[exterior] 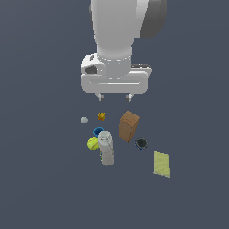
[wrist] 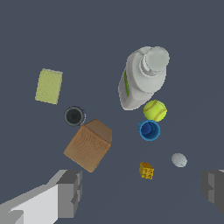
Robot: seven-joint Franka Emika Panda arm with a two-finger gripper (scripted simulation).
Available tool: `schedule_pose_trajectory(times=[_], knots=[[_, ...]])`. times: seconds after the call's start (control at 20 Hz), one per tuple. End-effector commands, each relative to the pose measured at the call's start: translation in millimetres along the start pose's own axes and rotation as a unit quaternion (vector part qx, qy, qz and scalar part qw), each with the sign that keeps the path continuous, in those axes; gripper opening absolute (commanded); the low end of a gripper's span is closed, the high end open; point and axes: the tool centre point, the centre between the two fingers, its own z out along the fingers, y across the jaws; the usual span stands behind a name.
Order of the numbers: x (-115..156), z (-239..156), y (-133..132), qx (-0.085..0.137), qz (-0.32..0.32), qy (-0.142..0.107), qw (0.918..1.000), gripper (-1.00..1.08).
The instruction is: Pick up a designated object from a clutter of objects.
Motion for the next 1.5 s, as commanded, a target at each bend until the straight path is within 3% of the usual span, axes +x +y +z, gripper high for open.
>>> schedule_pose_trajectory(times=[0.0,0.55,1.0,1.45], knots=[[0.0,0.0,0.0,0.000,0.000,0.000,1.0000,1.00],[0.9,-0.4,-25.9,0.007,-0.031,-0.007,0.9995,1.00],[-1.7,21.0,-15.7,0.007,-0.022,-0.006,0.9997,1.00],[-15.7,78.6,10.3,0.008,0.001,-0.003,1.0000,1.00]])
